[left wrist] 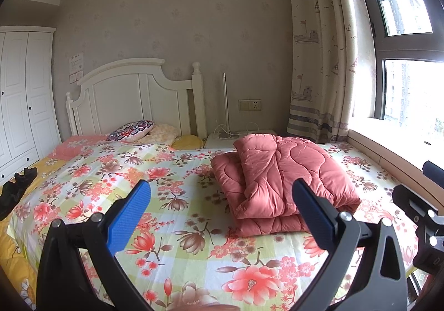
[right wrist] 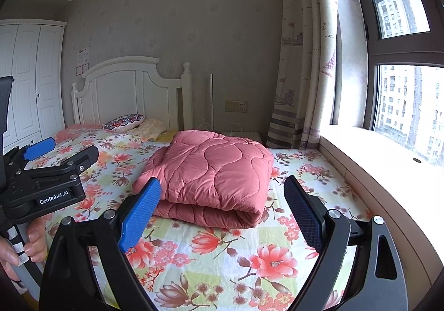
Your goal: Fold large clothes
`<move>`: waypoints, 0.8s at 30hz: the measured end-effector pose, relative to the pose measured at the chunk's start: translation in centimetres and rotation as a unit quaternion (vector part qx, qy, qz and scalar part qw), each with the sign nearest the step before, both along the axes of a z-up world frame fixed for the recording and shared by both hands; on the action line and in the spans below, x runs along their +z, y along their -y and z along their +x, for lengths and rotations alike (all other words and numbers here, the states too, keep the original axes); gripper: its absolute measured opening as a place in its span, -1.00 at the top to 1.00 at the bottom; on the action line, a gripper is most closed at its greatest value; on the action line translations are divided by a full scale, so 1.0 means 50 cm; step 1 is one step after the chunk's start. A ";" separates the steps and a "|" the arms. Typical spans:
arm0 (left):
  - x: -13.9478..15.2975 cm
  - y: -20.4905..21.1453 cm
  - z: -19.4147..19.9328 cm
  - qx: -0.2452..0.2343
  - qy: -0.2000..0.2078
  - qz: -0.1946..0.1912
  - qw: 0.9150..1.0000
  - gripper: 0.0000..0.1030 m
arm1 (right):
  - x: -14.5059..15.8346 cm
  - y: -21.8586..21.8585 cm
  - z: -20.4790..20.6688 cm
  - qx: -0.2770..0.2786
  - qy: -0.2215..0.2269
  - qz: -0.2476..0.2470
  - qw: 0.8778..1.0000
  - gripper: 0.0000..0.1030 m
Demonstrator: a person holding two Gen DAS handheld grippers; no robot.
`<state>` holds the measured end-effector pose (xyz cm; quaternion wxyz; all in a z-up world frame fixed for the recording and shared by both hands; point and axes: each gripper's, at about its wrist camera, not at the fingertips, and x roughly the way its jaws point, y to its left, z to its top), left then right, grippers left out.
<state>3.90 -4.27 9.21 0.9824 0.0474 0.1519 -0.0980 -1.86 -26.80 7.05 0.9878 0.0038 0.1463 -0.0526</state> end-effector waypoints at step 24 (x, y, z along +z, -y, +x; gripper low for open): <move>0.001 -0.004 -0.001 0.001 0.002 -0.002 1.000 -0.96 | 0.000 -0.015 -0.004 0.009 0.000 0.007 1.000 -0.67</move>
